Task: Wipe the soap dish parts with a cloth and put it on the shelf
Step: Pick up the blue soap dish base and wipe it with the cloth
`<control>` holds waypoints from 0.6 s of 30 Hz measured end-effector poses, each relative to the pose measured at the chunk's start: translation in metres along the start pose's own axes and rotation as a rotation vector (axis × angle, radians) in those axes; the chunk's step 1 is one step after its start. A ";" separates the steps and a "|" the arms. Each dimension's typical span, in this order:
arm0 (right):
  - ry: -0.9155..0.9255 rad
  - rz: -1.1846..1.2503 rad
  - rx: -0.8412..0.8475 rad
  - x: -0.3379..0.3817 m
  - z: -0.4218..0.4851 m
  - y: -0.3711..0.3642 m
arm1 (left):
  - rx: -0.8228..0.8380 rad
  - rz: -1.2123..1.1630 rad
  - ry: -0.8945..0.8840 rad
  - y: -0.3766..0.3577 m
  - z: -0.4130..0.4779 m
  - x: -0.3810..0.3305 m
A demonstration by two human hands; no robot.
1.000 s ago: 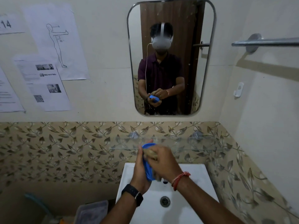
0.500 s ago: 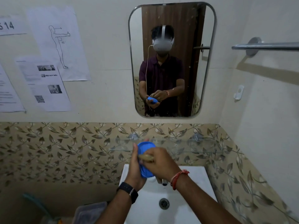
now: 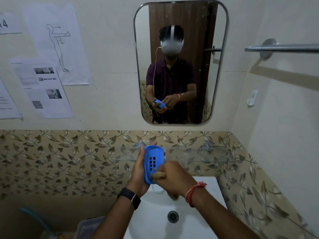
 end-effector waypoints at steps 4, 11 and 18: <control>0.028 -0.181 -0.216 -0.001 -0.002 0.024 | 0.032 0.045 0.005 -0.004 0.000 0.000; 0.231 -0.268 -0.386 0.010 0.002 0.041 | 0.054 0.091 0.052 -0.008 0.001 0.009; 0.107 -0.262 0.055 -0.006 -0.005 0.005 | 0.021 -0.015 0.027 -0.002 0.001 0.008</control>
Point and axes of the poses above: each hand's wrist, its own z-axis towards the middle knuckle, its own y-axis out of the back of the hand, x = y × z, the point moved 4 cm from there along z, towards the middle knuckle, and after that the axes turned 2 degrees about -y, right-handed, at the moved point
